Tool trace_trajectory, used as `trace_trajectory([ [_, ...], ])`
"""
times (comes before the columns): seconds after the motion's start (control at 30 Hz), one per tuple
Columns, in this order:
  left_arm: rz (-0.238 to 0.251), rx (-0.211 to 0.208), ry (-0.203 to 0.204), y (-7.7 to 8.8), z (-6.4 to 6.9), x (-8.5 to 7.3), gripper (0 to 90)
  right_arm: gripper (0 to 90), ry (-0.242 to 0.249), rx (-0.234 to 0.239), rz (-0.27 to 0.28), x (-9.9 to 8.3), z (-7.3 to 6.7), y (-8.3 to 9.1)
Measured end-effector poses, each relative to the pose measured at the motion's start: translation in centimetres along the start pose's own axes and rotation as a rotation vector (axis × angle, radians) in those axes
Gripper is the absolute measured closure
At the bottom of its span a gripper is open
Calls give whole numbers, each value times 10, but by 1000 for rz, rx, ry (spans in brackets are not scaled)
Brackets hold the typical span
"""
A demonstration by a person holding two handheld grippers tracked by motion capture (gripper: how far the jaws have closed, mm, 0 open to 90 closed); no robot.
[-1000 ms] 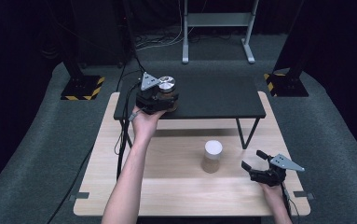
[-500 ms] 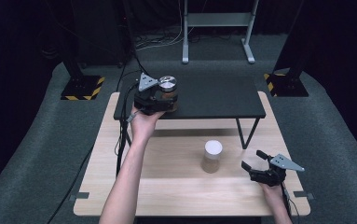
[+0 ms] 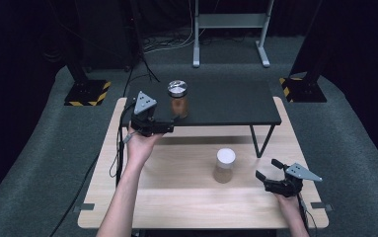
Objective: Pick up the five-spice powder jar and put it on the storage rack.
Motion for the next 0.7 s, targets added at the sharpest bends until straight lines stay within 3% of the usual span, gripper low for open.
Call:
trace_trajectory([
  [0.2,8,-18,-2,9,3,-20,62,95,1,-1,0,0,0,0],
  [0.47,19,-33,-35,23,12,-44,65,95,0,-1,0,0,0,0],
  [0.53,16,-53,-22,26,13,-50,65,95,1,-1,0,0,0,0],
  [0.7,34,-59,-33,37,15,-65,66,95,1,-2,0,0,0,0],
])
Point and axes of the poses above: each handheld gripper's, and its own axes: y roughly backward along the jaws, x roughly out of its top, z roughly to its right, the point moved 9 cm from there along -y, roughly forward along the jaws, and after that the axes turned 1 degree about -y, right-handed, at the moved point
